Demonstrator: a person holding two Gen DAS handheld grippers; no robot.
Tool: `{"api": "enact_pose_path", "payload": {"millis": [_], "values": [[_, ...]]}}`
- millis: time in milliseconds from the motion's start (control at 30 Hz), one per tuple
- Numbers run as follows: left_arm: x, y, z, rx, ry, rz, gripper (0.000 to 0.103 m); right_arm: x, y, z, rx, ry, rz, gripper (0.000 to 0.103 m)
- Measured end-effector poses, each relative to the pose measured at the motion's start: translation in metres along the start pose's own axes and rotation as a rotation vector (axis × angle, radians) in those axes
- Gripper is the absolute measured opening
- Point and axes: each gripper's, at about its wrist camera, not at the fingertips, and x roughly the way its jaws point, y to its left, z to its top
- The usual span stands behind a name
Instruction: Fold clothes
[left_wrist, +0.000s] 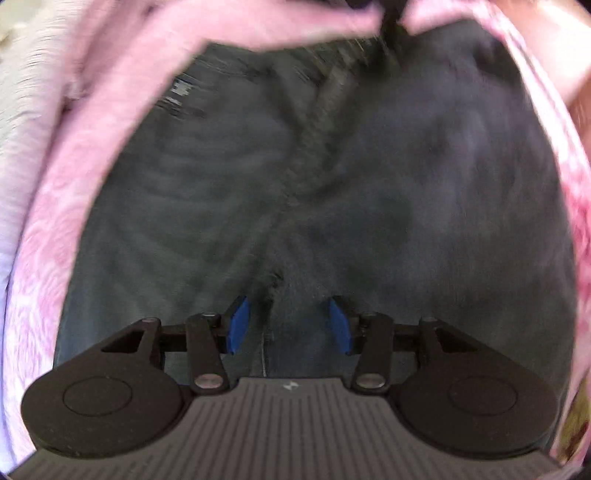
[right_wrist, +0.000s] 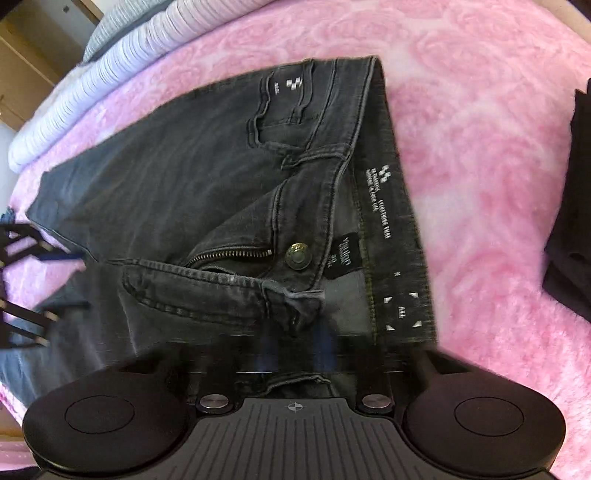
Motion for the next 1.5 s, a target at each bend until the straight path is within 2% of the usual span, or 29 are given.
{"api": "enact_pose_path", "payload": {"millis": [33, 167, 333, 400, 467, 500, 533, 600, 633, 767, 800, 933, 1000, 1033, 1167, 1267, 1300, 1333, 1500], "values": [[0.0, -0.002, 0.001, 0.011, 0.0, 0.003, 0.041, 0.0, -0.005, 0.001, -0.005, 0.001, 0.019, 0.0], [0.004, 0.005, 0.002, -0.046, -0.002, -0.005, 0.046, 0.002, -0.024, 0.006, -0.022, 0.006, 0.091, 0.0], [0.01, 0.003, 0.01, -0.051, 0.014, -0.011, 0.047, 0.031, -0.036, 0.004, -0.016, 0.063, 0.098, 0.0], [0.006, 0.006, 0.01, -0.061, 0.021, -0.013, 0.046, 0.034, -0.046, -0.002, 0.044, 0.077, 0.103, 0.002], [-0.002, 0.011, 0.01, -0.091, 0.017, -0.013, 0.046, 0.028, -0.048, -0.004, 0.058, 0.061, 0.116, 0.009], [-0.008, 0.013, 0.009, -0.111, 0.009, -0.011, 0.046, 0.023, -0.048, -0.005, 0.058, 0.053, 0.123, 0.023], [-0.012, 0.015, 0.009, -0.132, -0.004, -0.01, 0.046, 0.02, -0.049, -0.005, 0.06, 0.04, 0.138, 0.041], [-0.02, 0.02, 0.01, -0.174, -0.034, -0.009, 0.046, 0.021, -0.051, -0.005, 0.067, 0.016, 0.15, 0.057], [-0.021, 0.021, 0.012, -0.18, -0.042, -0.01, 0.046, 0.025, -0.052, -0.002, 0.068, 0.016, 0.157, 0.057], [-0.007, 0.016, 0.022, -0.145, -0.045, -0.018, 0.046, 0.051, -0.057, 0.005, 0.027, -0.013, 0.21, 0.058], [-0.005, 0.013, 0.025, -0.127, -0.047, -0.017, 0.046, 0.059, -0.058, 0.009, 0.014, -0.003, 0.24, 0.058], [0.008, 0.002, 0.034, -0.073, -0.061, -0.031, 0.046, 0.068, -0.05, 0.013, -0.074, 0.021, 0.269, 0.056], [0.013, 0.0, 0.038, -0.063, -0.066, -0.031, 0.047, 0.071, -0.05, 0.012, -0.089, 0.03, 0.279, 0.049], [0.014, -0.001, 0.039, -0.065, -0.068, -0.033, 0.047, 0.07, -0.058, 0.013, -0.044, 0.04, 0.302, 0.045], [0.017, -0.004, 0.046, -0.062, -0.091, -0.047, 0.047, 0.067, -0.091, 0.013, 0.127, 0.096, 0.424, 0.045], [0.021, -0.008, 0.051, -0.042, -0.101, -0.046, 0.047, 0.071, -0.088, 0.013, 0.112, 0.089, 0.434, 0.044], [0.021, -0.009, 0.053, -0.036, -0.105, -0.045, 0.046, 0.072, -0.086, 0.014, 0.104, 0.088, 0.434, 0.04], [0.019, -0.009, 0.056, -0.031, -0.118, -0.044, 0.046, 0.074, -0.084, 0.015, 0.096, 0.087, 0.434, 0.03], [0.013, -0.016, 0.085, -0.005, -0.19, -0.092, 0.047, 0.058, -0.079, 0.024, 0.05, 0.087, 0.38, 0.017]]}}
